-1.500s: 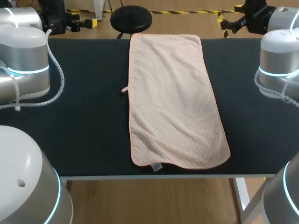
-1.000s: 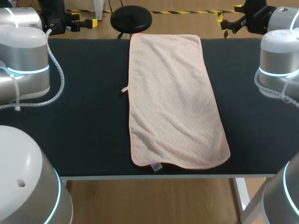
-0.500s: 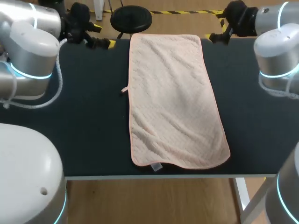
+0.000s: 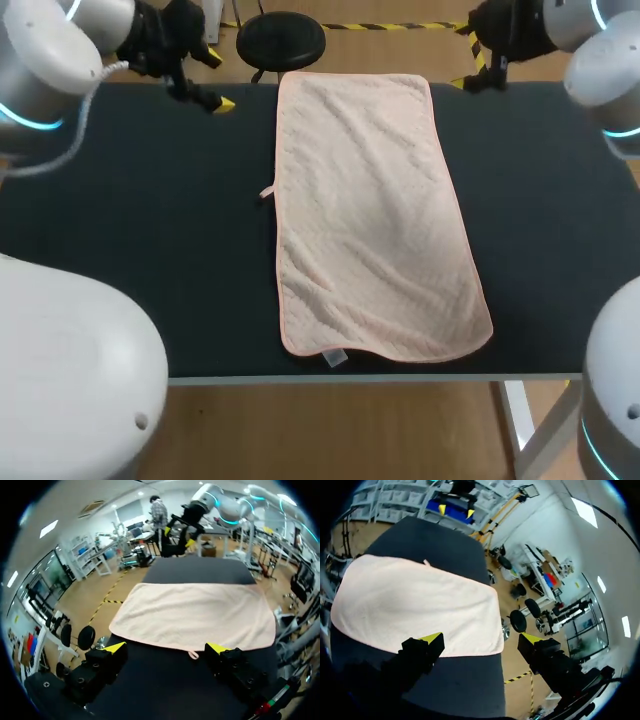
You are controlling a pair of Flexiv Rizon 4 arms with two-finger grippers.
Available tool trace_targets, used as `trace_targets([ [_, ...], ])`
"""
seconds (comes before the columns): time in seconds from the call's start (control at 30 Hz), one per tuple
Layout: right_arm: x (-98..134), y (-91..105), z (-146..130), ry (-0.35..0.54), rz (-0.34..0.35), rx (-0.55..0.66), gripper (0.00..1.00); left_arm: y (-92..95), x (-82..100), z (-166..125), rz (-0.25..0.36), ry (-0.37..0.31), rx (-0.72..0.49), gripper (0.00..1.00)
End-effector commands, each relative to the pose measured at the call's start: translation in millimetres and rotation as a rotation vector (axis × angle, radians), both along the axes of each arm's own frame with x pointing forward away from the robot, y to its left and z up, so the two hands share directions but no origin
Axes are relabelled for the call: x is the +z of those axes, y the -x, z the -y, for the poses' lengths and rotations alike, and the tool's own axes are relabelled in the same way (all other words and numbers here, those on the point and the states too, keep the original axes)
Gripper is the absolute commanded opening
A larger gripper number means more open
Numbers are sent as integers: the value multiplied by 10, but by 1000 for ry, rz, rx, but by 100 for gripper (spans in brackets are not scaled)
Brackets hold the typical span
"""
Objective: Fold the towel
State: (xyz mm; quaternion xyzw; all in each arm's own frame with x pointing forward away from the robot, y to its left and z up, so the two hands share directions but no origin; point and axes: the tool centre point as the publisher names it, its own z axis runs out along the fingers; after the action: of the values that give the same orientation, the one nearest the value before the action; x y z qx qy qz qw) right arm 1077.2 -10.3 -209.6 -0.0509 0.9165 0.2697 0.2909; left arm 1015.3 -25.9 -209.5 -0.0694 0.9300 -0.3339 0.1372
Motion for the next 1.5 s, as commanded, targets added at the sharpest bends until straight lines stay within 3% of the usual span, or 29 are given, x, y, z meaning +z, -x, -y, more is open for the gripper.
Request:
trace_targets([
  [0.03, -22, -27, -74, 398, -170, 222, 100, -72, -38, 116, -105, -532, -397, 100],
  [0.07, -30, -1, -120, 418, -157, 232, 100, -57, -80, 185, -103, -560, -422, 100],
  [0.13, -93, 51, -206, 541, -173, 228, 100, -17, -149, 290, -121, -617, -456, 100],
  [0.23, -200, 121, -294, 676, -255, 195, 100, 77, -259, 412, -114, -684, -478, 100],
  [0.3, -263, 183, -310, 645, -334, 142, 100, 138, -321, 467, -102, -687, -479, 100],
  [0.47, -454, 370, -284, 621, -400, 34, 100, 258, -418, 551, -77, -638, -435, 100],
  [0.53, -544, 423, -236, 582, -415, 13, 100, 312, -466, 590, -67, -648, -409, 100],
  [0.67, -714, 497, -172, 582, -397, -20, 100, 346, -591, 657, -42, -656, -370, 100],
  [0.73, -794, 538, -163, 586, -397, -38, 100, 346, -691, 701, -46, -692, -347, 100],
  [1.0, -1139, 613, -148, 553, -398, -9, 100, 301, -1154, 846, -111, -640, -261, 100],
  [1.33, -1534, 610, -81, 534, -423, -18, 100, 130, -1565, 1051, -117, -624, -296, 100],
  [1.47, -1629, 574, -58, 530, -423, -30, 100, 81, -1693, 1103, -132, -691, -280, 100],
  [1.5, -1653, 564, -47, 536, -424, -35, 100, 74, -1727, 1119, -140, -677, -264, 100],
])
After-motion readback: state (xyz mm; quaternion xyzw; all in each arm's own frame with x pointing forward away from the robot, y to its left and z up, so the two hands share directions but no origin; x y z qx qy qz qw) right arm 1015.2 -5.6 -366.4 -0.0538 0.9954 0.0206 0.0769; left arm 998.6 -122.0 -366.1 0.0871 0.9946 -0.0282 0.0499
